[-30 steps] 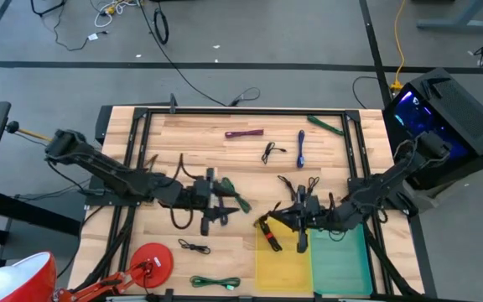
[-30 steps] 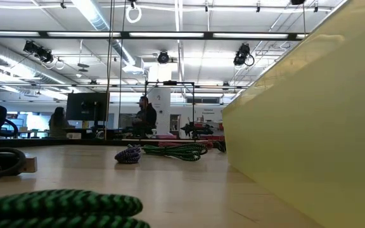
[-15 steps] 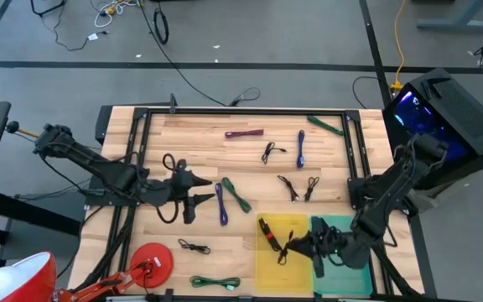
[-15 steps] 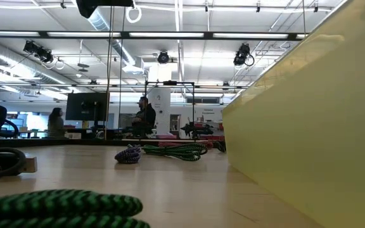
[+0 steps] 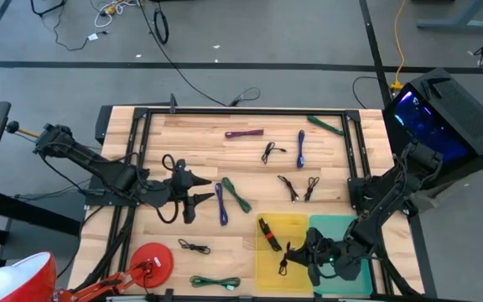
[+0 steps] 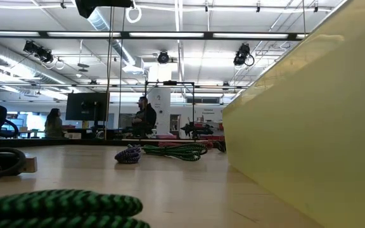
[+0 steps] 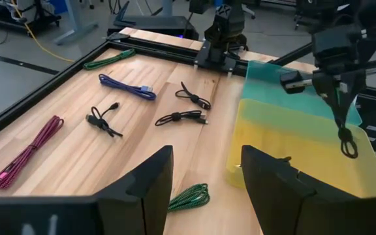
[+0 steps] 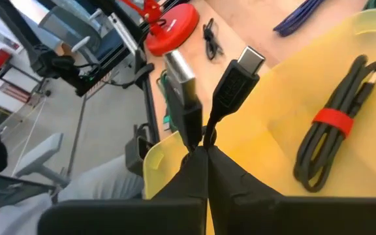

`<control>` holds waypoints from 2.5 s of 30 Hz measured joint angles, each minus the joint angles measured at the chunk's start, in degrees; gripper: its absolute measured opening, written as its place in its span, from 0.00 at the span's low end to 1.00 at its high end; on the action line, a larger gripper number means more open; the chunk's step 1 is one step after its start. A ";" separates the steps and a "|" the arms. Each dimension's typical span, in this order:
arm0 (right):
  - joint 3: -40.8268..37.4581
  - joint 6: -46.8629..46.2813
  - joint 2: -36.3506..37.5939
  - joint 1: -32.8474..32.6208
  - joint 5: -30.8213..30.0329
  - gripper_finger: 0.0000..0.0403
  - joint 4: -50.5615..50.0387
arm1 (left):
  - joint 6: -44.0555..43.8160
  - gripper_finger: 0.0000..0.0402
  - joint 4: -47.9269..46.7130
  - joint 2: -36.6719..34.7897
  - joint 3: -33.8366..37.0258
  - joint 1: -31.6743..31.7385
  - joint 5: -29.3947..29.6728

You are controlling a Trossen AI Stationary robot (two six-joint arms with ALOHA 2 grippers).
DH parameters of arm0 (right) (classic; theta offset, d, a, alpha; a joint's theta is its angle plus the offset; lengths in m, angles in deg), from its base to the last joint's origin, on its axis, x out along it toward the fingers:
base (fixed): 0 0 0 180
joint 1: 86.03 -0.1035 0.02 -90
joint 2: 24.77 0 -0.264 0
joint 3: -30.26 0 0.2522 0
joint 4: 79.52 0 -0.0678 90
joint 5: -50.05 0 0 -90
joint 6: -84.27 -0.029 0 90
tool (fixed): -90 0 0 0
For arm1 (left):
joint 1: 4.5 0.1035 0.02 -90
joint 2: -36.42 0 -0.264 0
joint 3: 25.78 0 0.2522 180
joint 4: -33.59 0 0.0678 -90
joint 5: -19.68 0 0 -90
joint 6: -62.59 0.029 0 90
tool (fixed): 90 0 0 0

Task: Pick & Place USB Port
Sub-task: Put the black charger cable into the yellow bin

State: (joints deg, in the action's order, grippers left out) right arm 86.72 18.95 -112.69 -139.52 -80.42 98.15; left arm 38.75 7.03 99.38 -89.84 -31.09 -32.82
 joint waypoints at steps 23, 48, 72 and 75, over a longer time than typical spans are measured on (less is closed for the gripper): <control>0.00 13.45 1.52 3.82 -8.59 0.42 3.22 | -5.12 0.46 -8.73 0.09 0.00 -0.02 -11.19; -0.02 58.17 8.48 17.18 6.97 0.43 43.50 | -17.07 0.46 -16.64 26.28 0.00 -15.66 -27.01; 0.00 58.24 8.50 17.14 6.95 0.43 43.22 | -18.32 0.07 -13.10 34.58 -0.17 -13.94 -29.86; 0.00 58.23 8.50 17.16 6.91 0.43 42.97 | -18.02 0.03 -12.78 34.62 -0.17 -14.00 -29.39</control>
State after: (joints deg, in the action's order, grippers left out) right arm 86.72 77.18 -104.18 -122.37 -73.51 141.12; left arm 20.73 -5.75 134.00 -90.01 -45.08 -62.21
